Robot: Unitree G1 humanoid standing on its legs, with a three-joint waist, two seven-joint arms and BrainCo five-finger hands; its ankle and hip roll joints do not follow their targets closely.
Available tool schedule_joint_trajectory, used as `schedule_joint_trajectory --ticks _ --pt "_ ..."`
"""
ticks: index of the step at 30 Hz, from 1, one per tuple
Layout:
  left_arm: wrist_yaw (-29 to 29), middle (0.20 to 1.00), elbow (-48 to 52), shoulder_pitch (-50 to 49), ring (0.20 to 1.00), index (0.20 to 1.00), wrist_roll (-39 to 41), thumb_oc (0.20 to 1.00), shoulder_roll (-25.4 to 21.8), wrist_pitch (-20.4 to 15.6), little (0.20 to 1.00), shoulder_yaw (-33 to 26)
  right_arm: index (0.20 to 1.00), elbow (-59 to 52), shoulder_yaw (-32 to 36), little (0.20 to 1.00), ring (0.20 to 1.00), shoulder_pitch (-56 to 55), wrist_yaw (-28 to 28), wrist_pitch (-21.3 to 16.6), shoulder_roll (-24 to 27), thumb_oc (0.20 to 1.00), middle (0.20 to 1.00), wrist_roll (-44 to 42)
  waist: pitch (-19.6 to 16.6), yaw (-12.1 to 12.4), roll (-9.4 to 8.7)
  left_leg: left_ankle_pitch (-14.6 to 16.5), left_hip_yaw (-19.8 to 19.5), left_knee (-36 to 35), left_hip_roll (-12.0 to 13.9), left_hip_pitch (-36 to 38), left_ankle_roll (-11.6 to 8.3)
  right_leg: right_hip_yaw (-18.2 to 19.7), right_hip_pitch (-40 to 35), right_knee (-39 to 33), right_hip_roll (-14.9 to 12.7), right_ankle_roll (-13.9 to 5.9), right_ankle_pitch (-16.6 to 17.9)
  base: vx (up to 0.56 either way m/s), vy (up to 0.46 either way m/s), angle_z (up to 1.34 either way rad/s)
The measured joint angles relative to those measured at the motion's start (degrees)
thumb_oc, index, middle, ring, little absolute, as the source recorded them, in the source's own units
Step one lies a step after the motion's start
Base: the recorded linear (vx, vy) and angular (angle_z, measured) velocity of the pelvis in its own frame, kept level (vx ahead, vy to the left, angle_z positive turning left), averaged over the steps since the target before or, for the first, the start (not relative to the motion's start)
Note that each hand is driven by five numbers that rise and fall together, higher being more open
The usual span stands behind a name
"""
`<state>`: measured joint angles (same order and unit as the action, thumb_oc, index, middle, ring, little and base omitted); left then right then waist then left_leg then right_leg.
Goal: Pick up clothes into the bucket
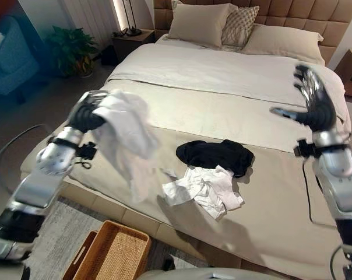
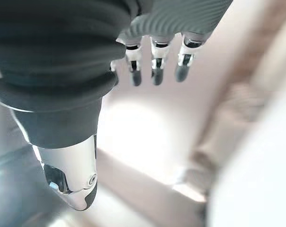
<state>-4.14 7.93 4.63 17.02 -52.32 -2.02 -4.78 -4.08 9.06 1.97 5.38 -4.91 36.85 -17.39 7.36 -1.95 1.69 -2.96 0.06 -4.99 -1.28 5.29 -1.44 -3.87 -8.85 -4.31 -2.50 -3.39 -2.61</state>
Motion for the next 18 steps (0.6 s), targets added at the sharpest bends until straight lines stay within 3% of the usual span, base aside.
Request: schedule_joint_trajectory --ticks 3,8,11,14,18 --pt "-0.9 0.200 1.0 -6.1 0.200 0.200 0.0 0.200 0.2 -0.1 0.200 -6.6 1.000 4.8 0.5 1.000 1.000 -7.0 -1.1 0.7 -3.9 1.000 1.000 -0.2 0.6 0.4 0.05 0.1 -0.3 0.0 0.0 0.0 -0.07 -0.3 0.0 0.1 0.0 -0.03 0.0 -0.03 0.006 0.05" --pt "-2.8 0.200 2.9 -12.4 0.200 0.200 0.0 0.200 4.0 -2.5 0.200 -16.9 1.000 22.9 -0.4 1.000 1.000 -13.5 -2.2 3.0 -10.1 1.000 1.000 5.6 1.6 2.3 -0.21 0.0 -1.9 0.4 -0.3 -1.2 -0.12 -2.0 0.5 0.4 -0.2 -0.09 -0.1 -0.12 -0.006 0.16" --pt "-4.7 0.200 2.8 -13.2 0.200 0.200 -0.5 0.200 8.8 -4.2 0.200 -16.8 1.000 34.6 -3.0 1.000 1.000 -11.4 -1.3 3.0 -11.7 1.000 1.000 8.8 3.4 2.9 -0.34 0.0 -3.1 3.1 -0.7 -4.6 -0.12 -3.3 3.0 2.4 -0.3 -0.45 -0.5 -0.17 -0.010 0.22" --pt "-5.6 0.200 1.3 -13.5 0.200 0.200 -0.6 0.200 12.4 -4.5 0.200 -16.5 1.000 38.4 -4.5 1.000 1.000 -10.3 -0.7 2.8 -12.0 1.000 1.000 11.3 6.2 3.0 -0.63 0.0 -3.7 5.4 -0.5 -7.9 -0.11 -3.9 6.0 4.9 -0.3 -0.40 -0.7 -0.24 0.014 0.17" --pt "-7.2 0.200 -6.7 -11.7 0.200 0.200 -1.9 0.200 14.2 -4.9 0.200 -12.0 1.000 46.3 -6.3 1.000 1.000 -3.3 1.2 2.8 -11.3 1.000 1.000 13.9 11.9 3.0 -1.99 0.6 -4.9 11.5 -0.9 -15.6 -0.94 -4.7 15.4 15.5 -1.3 0.49 -4.3 -0.20 0.043 0.14"
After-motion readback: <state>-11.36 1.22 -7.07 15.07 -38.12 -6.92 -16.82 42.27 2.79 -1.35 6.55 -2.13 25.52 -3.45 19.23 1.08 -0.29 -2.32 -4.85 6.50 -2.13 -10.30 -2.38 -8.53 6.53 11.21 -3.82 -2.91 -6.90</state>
